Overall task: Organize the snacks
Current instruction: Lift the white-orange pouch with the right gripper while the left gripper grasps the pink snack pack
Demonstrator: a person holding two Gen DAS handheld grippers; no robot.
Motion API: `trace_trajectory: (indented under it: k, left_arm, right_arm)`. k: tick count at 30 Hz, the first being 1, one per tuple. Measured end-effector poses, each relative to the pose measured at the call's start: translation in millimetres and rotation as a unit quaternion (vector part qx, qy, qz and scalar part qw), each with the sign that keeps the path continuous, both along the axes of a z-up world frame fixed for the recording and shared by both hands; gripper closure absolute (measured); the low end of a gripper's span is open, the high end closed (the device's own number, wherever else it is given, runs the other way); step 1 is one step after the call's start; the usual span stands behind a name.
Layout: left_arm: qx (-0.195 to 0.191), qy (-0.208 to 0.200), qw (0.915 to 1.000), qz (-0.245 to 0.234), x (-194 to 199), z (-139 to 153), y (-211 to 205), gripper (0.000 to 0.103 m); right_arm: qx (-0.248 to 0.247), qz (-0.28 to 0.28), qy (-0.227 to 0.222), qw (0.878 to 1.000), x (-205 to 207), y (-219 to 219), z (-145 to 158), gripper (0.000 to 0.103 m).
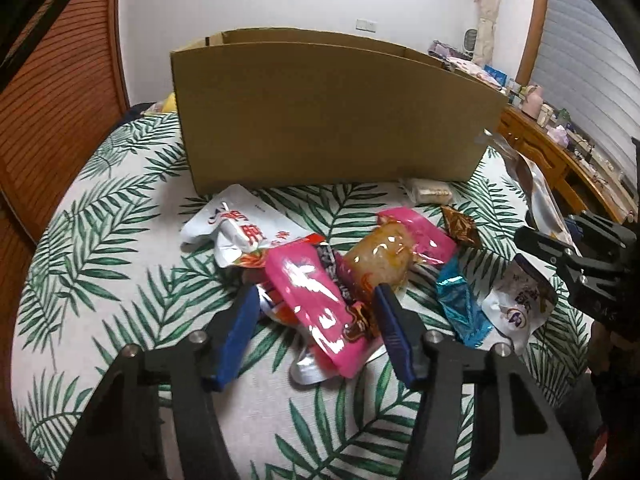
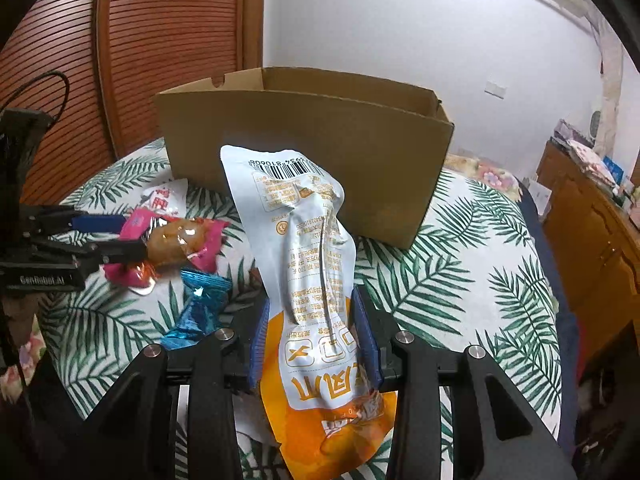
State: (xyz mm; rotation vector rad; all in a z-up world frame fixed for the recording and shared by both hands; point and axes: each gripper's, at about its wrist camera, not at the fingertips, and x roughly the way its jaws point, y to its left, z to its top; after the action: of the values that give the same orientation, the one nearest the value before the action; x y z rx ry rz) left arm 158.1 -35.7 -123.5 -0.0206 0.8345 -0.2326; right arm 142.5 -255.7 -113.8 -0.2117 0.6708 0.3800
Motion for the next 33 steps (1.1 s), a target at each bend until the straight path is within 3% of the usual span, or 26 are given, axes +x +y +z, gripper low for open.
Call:
trace_trajectory:
  k: [4, 8, 11, 18, 25, 30, 33]
  left_arm:
    - [0.007, -0.016, 0.9997, -0.019, -1, 12, -3, 0.045]
    - [0.032, -0.029, 0.9964, -0.072, 2, 27, -22, 0.045]
    - [0.058, -0.029, 0.991, -0.117, 6, 32, -38, 0.037]
    - [0.122, 0.0, 0.9756, -0.182, 27, 18, -65, 0.035]
    - [0.123, 0.03, 0.9706, -0.205, 44, 7, -68, 0.035]
    - [0.101, 0.059, 0.9707, -0.21, 53, 1, -66, 0.057]
    - [0.092, 0.064, 0.9723, -0.205, 57, -3, -64, 0.06]
  right_arm:
    - [0.009, 0.0, 0.004, 1.0, -2, -7, -4, 0.065]
    - [0.02, -0.003, 0.007, 1.0, -1, -14, -5, 0.064]
    - [0.025, -0.003, 0.009, 1.0, 1, -18, -5, 0.064]
    - [0.025, -0.006, 0.013, 1.0, 4, -21, -10, 0.064]
    - [0.023, -0.007, 0.018, 1.0, 3, -21, -14, 0.064]
    - [0.014, -0.01, 0.017, 1.0, 5, -19, -16, 0.064]
    - [0.016, -0.013, 0.022, 1.0, 7, -20, -18, 0.064]
